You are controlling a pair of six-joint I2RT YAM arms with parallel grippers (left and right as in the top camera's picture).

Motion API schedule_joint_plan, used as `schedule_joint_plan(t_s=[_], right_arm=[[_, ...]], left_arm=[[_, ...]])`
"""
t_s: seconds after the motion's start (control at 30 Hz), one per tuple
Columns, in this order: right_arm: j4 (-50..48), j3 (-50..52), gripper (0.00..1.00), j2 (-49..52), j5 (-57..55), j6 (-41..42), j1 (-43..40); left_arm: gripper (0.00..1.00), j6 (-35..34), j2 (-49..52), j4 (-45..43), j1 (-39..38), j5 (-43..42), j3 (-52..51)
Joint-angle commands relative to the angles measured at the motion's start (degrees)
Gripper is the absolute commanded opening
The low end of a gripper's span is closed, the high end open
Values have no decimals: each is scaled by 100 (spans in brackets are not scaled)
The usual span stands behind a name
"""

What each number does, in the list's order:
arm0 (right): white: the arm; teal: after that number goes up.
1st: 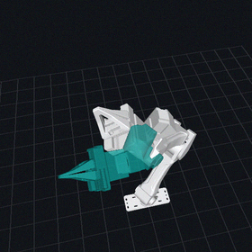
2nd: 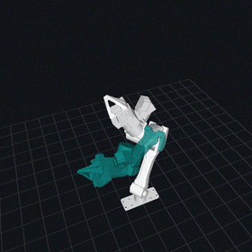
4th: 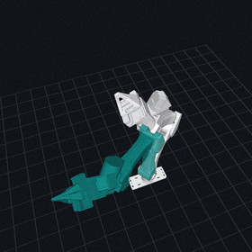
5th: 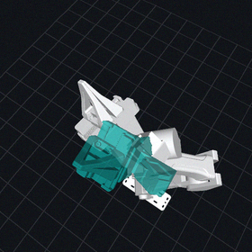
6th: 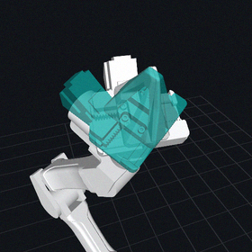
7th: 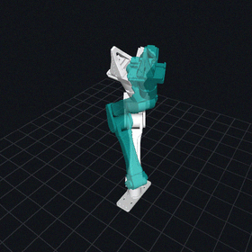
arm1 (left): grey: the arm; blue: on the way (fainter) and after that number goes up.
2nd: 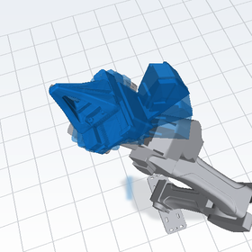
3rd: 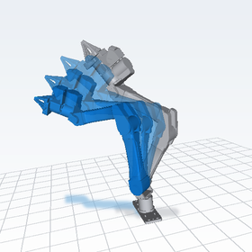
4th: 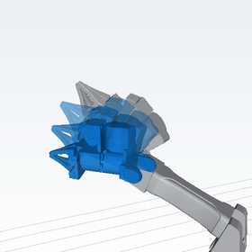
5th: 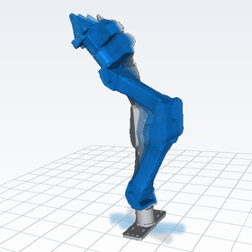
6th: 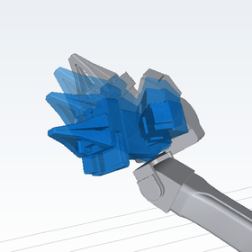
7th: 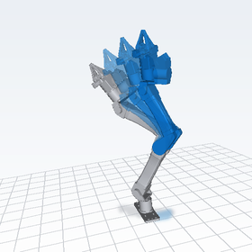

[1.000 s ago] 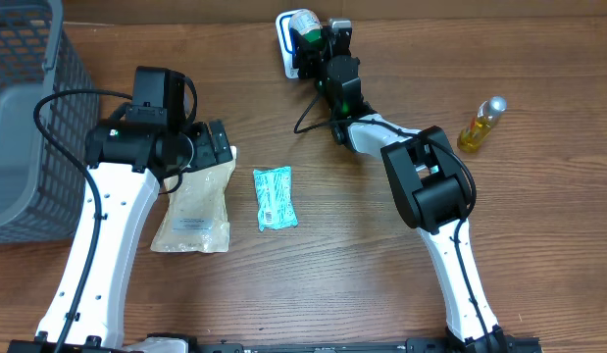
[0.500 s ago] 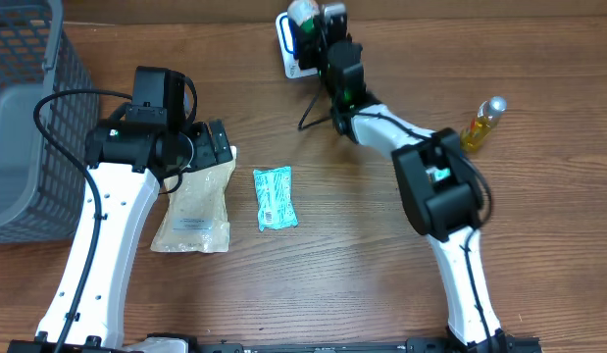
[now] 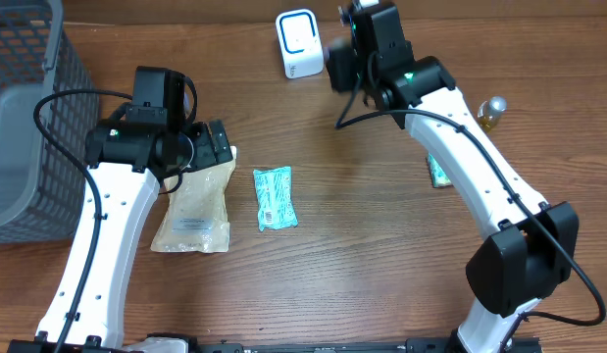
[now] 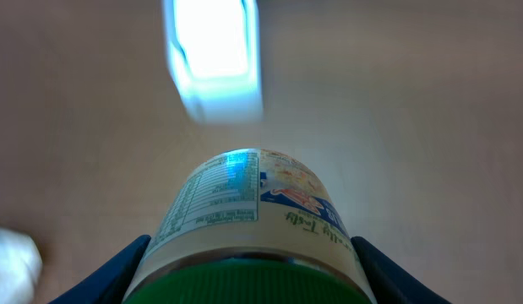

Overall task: Scan the item barcode
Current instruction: 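Carry the jar to the right side and release it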

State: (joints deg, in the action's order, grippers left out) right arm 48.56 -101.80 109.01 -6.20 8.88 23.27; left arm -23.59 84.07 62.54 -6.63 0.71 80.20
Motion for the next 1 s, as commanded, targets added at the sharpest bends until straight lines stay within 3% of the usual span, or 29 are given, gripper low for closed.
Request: schedule_joint_plan(t_s=[0.0, 0.2, 0.73, 0.77, 0.97], right_arm=[[1021, 24, 12, 15, -17, 487, -157], [2387, 621, 17, 140, -22, 485, -304], [2240, 2052, 20, 140, -39, 483, -1202], [2218, 2105, 25, 140, -37, 483, -1272], [2081, 2192, 80, 140, -20, 483, -1419]], left_arm=[[100, 46, -7, 0, 26, 35, 44], [100, 46, -7, 0, 26, 35, 44], [100, 46, -7, 0, 26, 35, 44], [100, 46, -7, 0, 26, 35, 44], [100, 46, -7, 0, 26, 35, 44]])
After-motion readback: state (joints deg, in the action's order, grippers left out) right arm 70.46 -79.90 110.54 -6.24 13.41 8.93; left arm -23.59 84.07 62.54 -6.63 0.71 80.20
